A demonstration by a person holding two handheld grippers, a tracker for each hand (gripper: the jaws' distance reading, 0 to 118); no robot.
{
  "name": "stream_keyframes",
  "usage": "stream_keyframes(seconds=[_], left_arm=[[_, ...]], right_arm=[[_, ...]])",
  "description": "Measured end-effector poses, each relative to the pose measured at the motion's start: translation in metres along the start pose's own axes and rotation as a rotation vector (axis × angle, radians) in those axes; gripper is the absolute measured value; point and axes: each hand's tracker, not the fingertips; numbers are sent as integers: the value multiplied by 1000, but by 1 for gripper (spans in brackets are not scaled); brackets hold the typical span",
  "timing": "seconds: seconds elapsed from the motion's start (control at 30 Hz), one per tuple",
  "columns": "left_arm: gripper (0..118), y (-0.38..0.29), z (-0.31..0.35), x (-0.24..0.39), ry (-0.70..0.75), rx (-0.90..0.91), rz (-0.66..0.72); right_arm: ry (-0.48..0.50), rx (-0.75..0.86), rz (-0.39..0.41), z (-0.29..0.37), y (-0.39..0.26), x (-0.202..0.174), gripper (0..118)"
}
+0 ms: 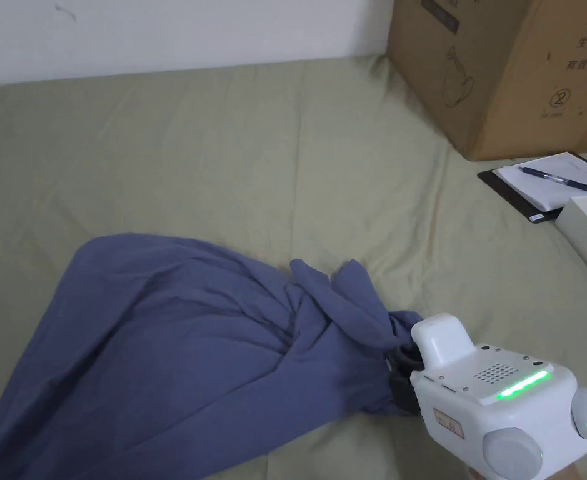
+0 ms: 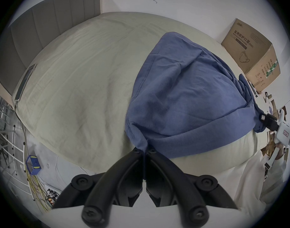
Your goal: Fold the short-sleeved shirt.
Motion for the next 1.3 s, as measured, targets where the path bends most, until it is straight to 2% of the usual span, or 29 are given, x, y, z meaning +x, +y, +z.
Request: stream_keyframes(seconds=[0.03,0.07,0.2,0.27,0.4,0.47,0.6,0.67,0.8,0.9,1.03,1.1,1.17,1.3], left_arm=[[0,1,1,0,0,0,3],[0,1,2,0,0,3,6],[0,5,12,3,8,26,12],[0,12,23,7,10,43,28],[0,39,53,17,-18,140,3],[0,64,69,24,-10,204,-28],[0,119,91,37,27,297,-28],[0,150,101,45,-2,352,-51],[0,222,116,68,-5,419,-85],[0,276,121,77,-72,463,-75],[0,341,129,88,-39,508,-79],[0,370,137,90,-86,544,-71],[0,396,146,100,-101,558,-89],[0,449,162,126,-40,637,-140]], right_arm=[[-10,22,-31,3,-1,1,7],[28,49,-44,10,-1,2,6],[22,86,-8,26,7,5,6],[58,108,-40,39,17,3,5],[58,189,-66,62,45,14,5],[79,221,-70,72,68,23,5],[62,328,-69,86,114,51,5],[96,343,-100,90,142,64,5],[68,390,-117,94,196,85,5],[59,419,-133,97,238,102,5],[51,468,-203,99,294,133,5],[55,488,-227,100,320,145,5],[49,496,-228,98,346,154,5],[40,516,-220,92,406,161,5]])
